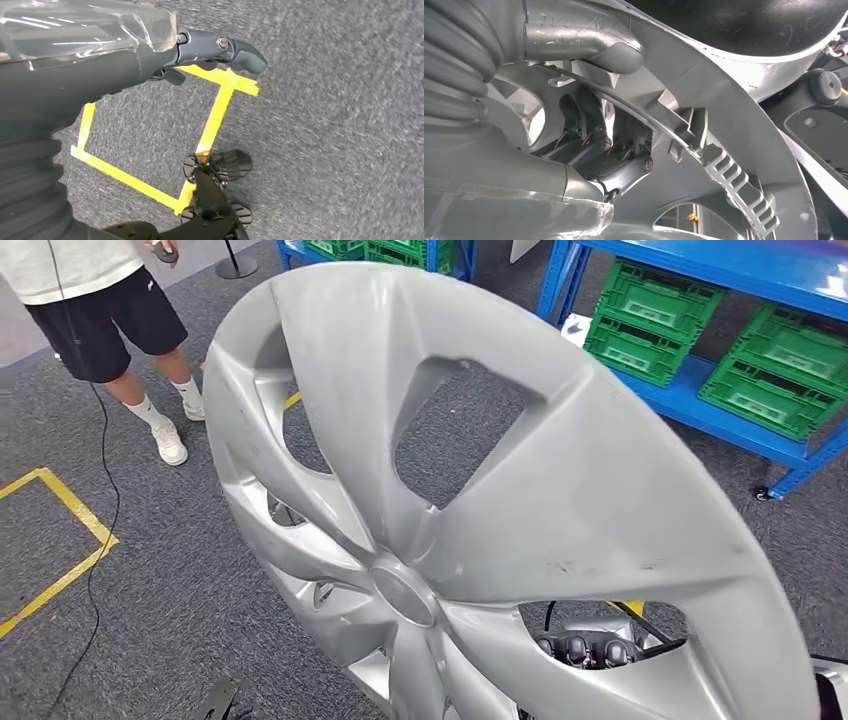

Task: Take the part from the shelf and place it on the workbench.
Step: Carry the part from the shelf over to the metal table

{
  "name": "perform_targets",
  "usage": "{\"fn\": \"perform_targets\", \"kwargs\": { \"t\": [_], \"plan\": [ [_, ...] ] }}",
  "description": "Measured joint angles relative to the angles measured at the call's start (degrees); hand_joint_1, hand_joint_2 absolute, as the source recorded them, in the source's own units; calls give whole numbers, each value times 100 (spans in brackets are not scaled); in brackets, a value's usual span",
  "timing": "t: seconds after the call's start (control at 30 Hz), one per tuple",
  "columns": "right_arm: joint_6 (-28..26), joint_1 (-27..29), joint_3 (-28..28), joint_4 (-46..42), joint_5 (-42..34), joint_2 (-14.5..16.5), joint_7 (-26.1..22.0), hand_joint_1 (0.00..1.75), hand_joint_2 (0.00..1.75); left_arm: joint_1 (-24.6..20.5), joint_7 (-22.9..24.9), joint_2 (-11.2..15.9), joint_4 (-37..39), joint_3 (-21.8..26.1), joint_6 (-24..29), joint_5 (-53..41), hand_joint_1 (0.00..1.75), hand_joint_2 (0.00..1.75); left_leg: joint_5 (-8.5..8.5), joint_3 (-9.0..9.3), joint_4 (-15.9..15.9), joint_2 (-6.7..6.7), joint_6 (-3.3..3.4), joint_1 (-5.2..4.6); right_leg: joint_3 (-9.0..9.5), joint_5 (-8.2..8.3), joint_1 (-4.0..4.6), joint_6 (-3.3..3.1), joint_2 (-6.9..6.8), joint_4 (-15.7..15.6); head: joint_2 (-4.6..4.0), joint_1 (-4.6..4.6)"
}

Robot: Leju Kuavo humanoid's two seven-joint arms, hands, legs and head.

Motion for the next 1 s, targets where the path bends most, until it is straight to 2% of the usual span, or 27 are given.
{"fn": "perform_targets", "kwargs": {
  "t": [0.03,0.1,0.13,0.17,0.2,0.27,0.33,0.4,0.47,0.5,0.53,0.57,0.63,0.67,0.7,0.8,0.87,0.9,0.93,1.0],
  "plan": [
    [5,8,-3,0,3,0,-1,124,175,2,2,0,0,6,-1,-7,0,175,-1,2,5,-69,-2,1,60,111,-5,43,7,-169,0,1],
    [14,9,-8,0,3,1,-4,124,175,2,3,-3,-2,16,-1,-9,0,175,-17,-4,40,-202,-28,3,397,438,-25,121,95,-942,0,3],
    [17,6,-8,-1,3,4,-7,124,175,3,4,-5,-3,21,-1,-9,0,175,-35,-20,72,-259,-53,-7,553,564,-30,120,144,-1277,0,2],
    [20,1,-9,-1,3,8,-9,124,175,7,6,-6,-5,26,-1,-9,0,175,-49,-41,100,-302,-83,-12,646,637,-27,96,181,-1478,0,0],
    [22,-4,-9,-2,3,12,-10,124,175,15,8,-4,-7,37,-1,-9,0,175,-59,-65,118,-337,-114,-13,679,660,-14,54,193,-1550,0,-2],
    [22,-19,-10,-2,2,27,-12,124,175,40,10,10,-7,62,-1,-9,0,175,-69,-92,132,-360,-167,7,689,681,-2,-28,131,-1556,0,-4],
    [22,-36,-9,-2,1,47,-14,124,175,56,11,21,-7,76,-1,-9,0,175,-179,-175,304,-185,-226,13,707,687,-16,-90,75,-1569,0,-21],
    [22,-43,-8,-2,0,58,-15,124,175,52,12,25,-7,82,1,-10,0,175,-481,-473,919,74,-280,21,726,671,-12,-133,7,-1574,0,-43],
    [22,-40,-7,-2,-1,58,-15,124,175,50,12,25,-7,85,0,-14,0,175,-736,-839,1622,182,-307,46,734,652,9,-159,-81,-1573,0,-47],
    [21,-38,-5,-2,-1,58,-15,124,175,58,14,25,-10,86,0,-16,0,175,-734,-917,1746,201,-309,53,739,644,18,-167,-127,-1573,0,-48],
    [21,-37,-4,-2,-2,58,-15,124,175,69,18,28,-21,87,0,-20,0,175,-635,-883,1650,220,-301,57,747,635,25,-173,-171,-1573,0,-48],
    [20,-37,-3,-2,-3,58,-15,124,175,79,23,36,-39,92,1,-24,0,175,-462,-740,1352,259,-283,54,761,625,33,-176,-214,-1573,0,-48],
    [20,-38,-2,-2,-6,59,-15,124,175,90,31,61,-83,106,2,-26,0,175,-155,-349,579,449,-216,10,787,600,63,-166,-297,-1573,0,-45],
    [20,-38,-2,-2,-6,59,-15,124,175,88,32,73,-102,114,3,-26,0,175,-85,-222,322,522,-184,-19,793,587,77,-152,-334,-1573,0,-44],
    [20,-37,-1,-2,-7,59,-15,124,175,91,32,84,-116,120,5,-26,0,175,-76,-170,200,560,-158,-47,796,576,88,-135,-374,-1575,0,-43],
    [17,-37,4,-4,-8,63,-15,124,175,128,32,113,-138,125,10,-26,0,175,-65,-140,130,429,-97,-58,821,545,90,-70,-478,-1594,0,-46],
    [14,-38,3,-8,-10,66,-15,124,175,147,31,119,-152,127,10,-26,0,175,-17,-66,49,343,-52,-27,772,466,78,-51,-347,-1466,0,-39],
    [14,-37,0,-10,-13,65,-15,124,175,147,31,117,-161,128,10,-26,0,175,4,-47,26,298,-33,-9,669,370,67,-59,-231,-1255,0,-31],
    [14,-34,-2,-13,-14,63,-15,124,175,143,30,116,-170,129,10,-26,0,175,12,-41,17,241,-18,-7,507,238,57,-71,-123,-925,0,-23],
    [14,-17,-5,-15,-15,55,-15,124,175,140,31,114,-180,130,10,-26,0,175,17,-41,19,109,-4,-2,112,-2,42,-69,-24,-179,0,-14]
  ]
}}
